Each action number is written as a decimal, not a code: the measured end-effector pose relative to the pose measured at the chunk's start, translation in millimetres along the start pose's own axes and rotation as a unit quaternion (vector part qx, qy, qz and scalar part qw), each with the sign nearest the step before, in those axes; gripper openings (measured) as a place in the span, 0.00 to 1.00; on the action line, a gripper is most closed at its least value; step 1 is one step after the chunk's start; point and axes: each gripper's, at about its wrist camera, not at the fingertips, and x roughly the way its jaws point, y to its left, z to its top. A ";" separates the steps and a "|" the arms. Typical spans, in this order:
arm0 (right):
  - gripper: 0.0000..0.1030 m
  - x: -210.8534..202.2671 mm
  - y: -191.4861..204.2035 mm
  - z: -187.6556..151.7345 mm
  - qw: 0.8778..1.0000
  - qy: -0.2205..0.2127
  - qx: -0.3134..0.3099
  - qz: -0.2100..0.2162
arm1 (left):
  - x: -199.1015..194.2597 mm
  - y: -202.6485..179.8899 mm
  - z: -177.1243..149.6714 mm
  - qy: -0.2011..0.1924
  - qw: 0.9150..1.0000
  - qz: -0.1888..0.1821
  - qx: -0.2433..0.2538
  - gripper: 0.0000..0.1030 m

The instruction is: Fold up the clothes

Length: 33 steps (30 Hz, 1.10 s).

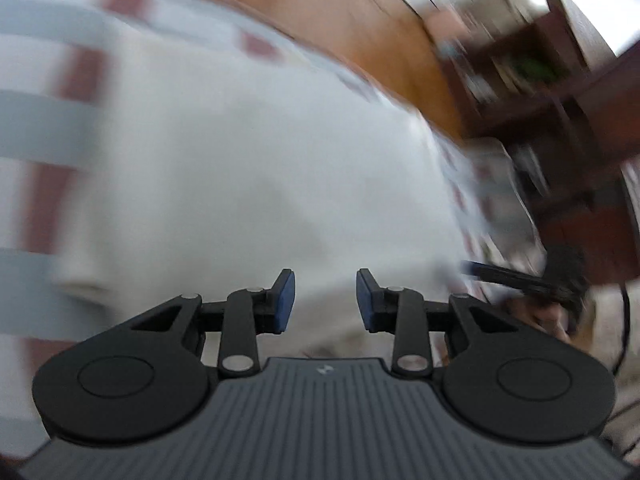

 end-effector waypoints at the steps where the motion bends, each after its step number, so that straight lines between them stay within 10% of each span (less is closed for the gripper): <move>1: 0.23 12.5 4.2 -2.3 1.000 0.021 -0.012 0.003 | 18.9 -7.9 -0.9 0.029 0.999 -0.002 0.027 0.29; 6: 0.25 55.4 21.6 -11.4 0.994 0.070 -0.068 -0.048 | 84.0 -50.3 -23.0 0.126 0.979 0.059 0.149 0.29; 12: 0.33 93.2 48.0 -10.3 0.979 0.087 -0.135 -0.126 | 107.5 -67.5 -39.5 0.082 0.971 0.108 0.199 0.32; 17: 0.33 108.1 74.2 -22.1 0.940 0.057 -0.283 -0.182 | 109.2 -76.5 -45.1 0.069 0.954 0.133 0.258 0.30; 20: 0.11 114.5 78.1 -25.6 0.935 0.068 -0.310 -0.155 | 108.2 -80.5 -47.3 0.088 0.957 0.104 0.255 0.10; 25: 0.11 120.2 84.4 -25.2 0.909 0.176 -0.362 -0.106 | 116.8 -73.6 -47.9 0.146 0.960 0.069 0.227 0.08; 33: 0.22 123.6 50.3 11.2 0.952 0.199 -0.231 -0.012 | 106.3 -94.1 -38.4 0.098 0.959 0.066 0.257 0.28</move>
